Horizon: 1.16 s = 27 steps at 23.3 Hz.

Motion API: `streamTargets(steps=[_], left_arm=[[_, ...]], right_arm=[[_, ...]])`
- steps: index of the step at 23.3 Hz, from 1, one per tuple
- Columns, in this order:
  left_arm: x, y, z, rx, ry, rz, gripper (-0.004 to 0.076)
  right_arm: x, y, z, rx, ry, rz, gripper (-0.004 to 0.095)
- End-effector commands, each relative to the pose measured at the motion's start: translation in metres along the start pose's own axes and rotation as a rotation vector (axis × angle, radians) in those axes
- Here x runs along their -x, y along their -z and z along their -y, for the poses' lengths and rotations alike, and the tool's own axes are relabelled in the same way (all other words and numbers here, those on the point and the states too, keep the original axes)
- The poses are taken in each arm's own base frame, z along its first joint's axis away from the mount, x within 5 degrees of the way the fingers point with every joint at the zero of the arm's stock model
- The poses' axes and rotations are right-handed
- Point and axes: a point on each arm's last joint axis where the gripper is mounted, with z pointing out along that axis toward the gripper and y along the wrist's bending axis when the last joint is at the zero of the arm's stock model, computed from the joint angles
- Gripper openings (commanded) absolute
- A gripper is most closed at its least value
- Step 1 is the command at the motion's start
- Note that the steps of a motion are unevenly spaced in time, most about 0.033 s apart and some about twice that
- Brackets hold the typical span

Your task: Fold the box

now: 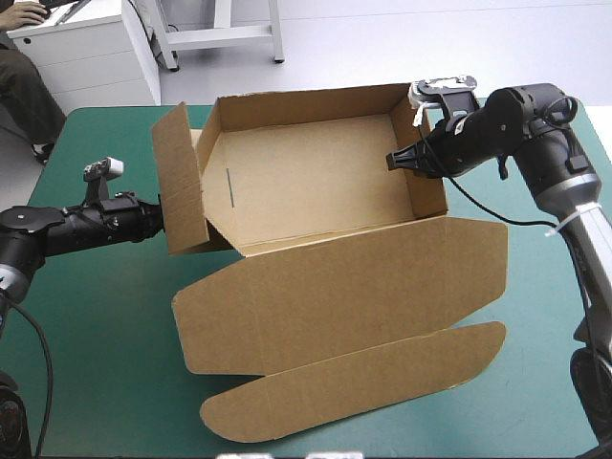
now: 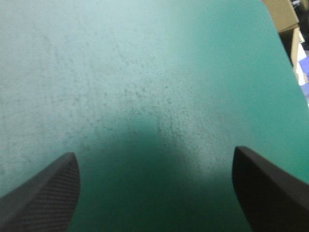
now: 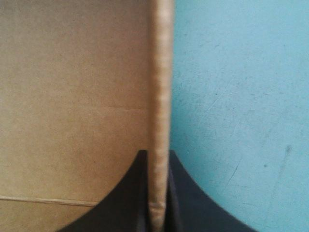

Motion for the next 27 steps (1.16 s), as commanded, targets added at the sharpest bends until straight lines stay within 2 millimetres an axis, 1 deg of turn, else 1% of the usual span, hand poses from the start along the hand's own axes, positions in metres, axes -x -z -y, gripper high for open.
streamTargets(steps=[1,9,10,13,14,16,21,27], left_arm=[[0.017,0.014,0.036,-0.153,-0.037,0.070,0.0608],[0.023,0.012,0.075,-0.316,-0.122,0.021,0.0608],[0.026,0.013,0.084,-0.345,-0.144,0.018,0.0608],[0.028,0.016,0.099,-0.407,-0.183,0.003,0.0608],[0.029,0.019,0.106,-0.457,-0.188,0.000,0.0608],[0.032,0.023,0.114,-0.520,-0.159,0.030,0.0608],[0.033,0.022,0.118,-0.549,-0.135,0.036,0.0608],[0.030,0.014,0.128,-0.574,-0.126,0.035,0.0608]], right_arm=[[0.008,0.026,-0.003,-0.011,-0.003,0.124,-0.0020],[0.008,0.026,-0.003,-0.013,-0.002,0.124,-0.0020],[0.008,0.026,-0.002,-0.022,0.001,0.124,-0.0020],[0.008,0.026,-0.001,-0.035,0.006,0.124,-0.0020],[0.008,0.026,0.000,-0.044,0.009,0.122,-0.0020],[0.007,0.026,0.001,-0.054,0.009,0.114,-0.0020],[0.007,0.026,0.001,-0.056,0.002,0.110,-0.0020],[0.006,0.026,-0.001,-0.049,-0.017,0.106,-0.0018]])
